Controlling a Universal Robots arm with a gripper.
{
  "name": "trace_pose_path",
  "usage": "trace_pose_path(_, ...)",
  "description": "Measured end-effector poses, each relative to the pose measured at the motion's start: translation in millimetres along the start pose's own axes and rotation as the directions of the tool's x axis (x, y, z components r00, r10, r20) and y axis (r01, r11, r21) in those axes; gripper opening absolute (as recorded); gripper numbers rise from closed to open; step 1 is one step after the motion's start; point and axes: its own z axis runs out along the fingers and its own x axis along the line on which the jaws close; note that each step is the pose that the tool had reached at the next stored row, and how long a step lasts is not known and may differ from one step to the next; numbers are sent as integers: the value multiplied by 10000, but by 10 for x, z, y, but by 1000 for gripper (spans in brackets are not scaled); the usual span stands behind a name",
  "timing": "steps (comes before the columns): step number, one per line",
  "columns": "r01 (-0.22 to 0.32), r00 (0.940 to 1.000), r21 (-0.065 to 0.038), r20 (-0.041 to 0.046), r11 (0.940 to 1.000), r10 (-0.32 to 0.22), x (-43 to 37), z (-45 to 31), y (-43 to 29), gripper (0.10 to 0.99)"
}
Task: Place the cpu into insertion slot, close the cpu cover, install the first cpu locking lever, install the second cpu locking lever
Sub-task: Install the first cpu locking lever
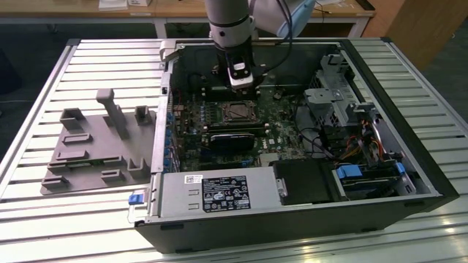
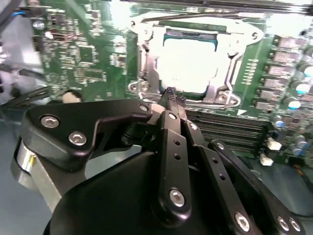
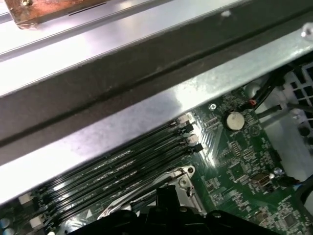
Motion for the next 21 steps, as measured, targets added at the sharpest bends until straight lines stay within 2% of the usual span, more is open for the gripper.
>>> trace_pose_path(4, -13, 9989, 269, -458, 9996, 25, -42, 12, 12, 102)
trace_pose_path(6, -12, 9983, 343, -587, 9994, 32, -59, 14, 1, 102)
trace_pose_path(13, -13, 9976, 404, -697, 9992, 42, -114, 19, -91, 102)
trace_pose_path(21, -13, 9972, 443, -744, 9990, 46, -161, 20, -178, 102)
